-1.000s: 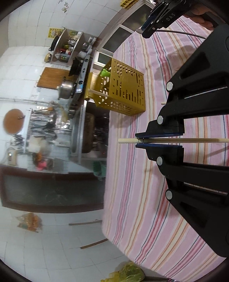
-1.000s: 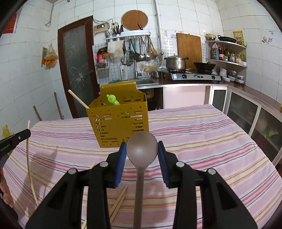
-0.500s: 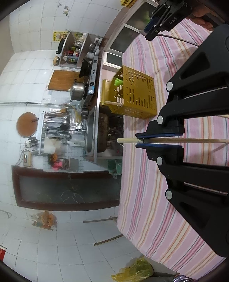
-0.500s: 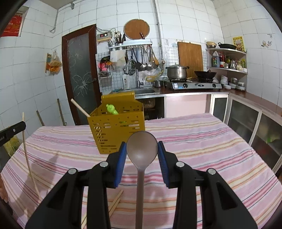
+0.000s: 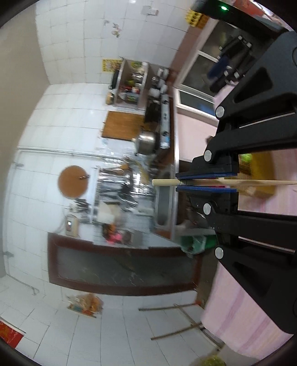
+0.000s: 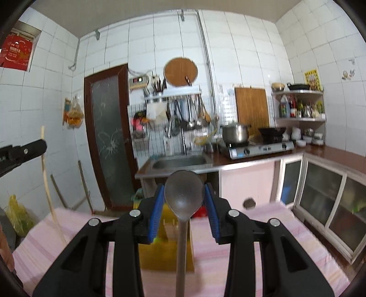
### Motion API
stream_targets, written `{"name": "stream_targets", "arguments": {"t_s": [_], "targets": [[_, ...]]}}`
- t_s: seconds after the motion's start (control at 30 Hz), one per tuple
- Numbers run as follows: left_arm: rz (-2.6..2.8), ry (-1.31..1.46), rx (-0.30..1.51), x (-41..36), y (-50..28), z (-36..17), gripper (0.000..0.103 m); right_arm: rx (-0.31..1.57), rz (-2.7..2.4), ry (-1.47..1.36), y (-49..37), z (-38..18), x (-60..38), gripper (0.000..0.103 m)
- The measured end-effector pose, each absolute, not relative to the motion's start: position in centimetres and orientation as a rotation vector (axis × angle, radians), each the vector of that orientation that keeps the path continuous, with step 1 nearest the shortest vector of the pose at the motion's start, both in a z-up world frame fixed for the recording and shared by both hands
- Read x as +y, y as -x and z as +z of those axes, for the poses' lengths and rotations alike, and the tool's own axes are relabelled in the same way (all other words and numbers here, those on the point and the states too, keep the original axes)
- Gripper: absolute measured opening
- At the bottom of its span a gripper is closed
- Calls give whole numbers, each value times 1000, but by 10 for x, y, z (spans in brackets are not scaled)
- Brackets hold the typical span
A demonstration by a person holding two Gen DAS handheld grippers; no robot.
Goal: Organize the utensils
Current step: 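Lower spoon and chopstick into the yellow holder while both tools open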
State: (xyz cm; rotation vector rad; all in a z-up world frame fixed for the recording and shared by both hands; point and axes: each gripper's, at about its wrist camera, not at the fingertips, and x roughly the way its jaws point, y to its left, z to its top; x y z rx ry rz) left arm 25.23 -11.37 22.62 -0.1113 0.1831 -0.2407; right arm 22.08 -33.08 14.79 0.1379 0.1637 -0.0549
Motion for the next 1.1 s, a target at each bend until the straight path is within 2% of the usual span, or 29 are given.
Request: {"name": "stream_targets", "arguments": {"t_s": [0.13,0.3,0.6,0.8,0.87,0.9,0.93,0.97,1.0,1.03,1.07,1.1], "targets": [[-247,103,134,-135,-284,237,5,120,-64,-138,-252,166,-331,36],[-235,69,133,-157,-334,216,5,84,-57,-138,-288,165,-326,36],[-202,61,231,-163,-403,137,5,128,-30,-128,-346,102,-325,36],[-193,87,309,-148,-405,121,5,206,-51,-102,-347,77,-325,36],[-184,85,314,-142,-397,128,6,252,-65,-99,-346,82,-328,46],[-184,85,320,-138,-392,133,11,268,-79,-95,-343,86,-328,60],[-184,89,325,-134,-386,137,24,272,-88,-93,-338,89,-329,63],[-180,93,329,-128,-378,143,34,277,-99,-88,-333,95,-330,63],[-175,95,329,-122,-370,149,53,282,-105,-82,-329,99,-330,63],[-171,96,319,-116,-362,153,63,289,-113,-74,-323,104,-330,64],[-163,94,307,-110,-352,158,66,292,-116,-65,-316,109,-329,64],[-155,83,298,-102,-342,162,75,293,-121,-54,-309,113,-328,67]]}}
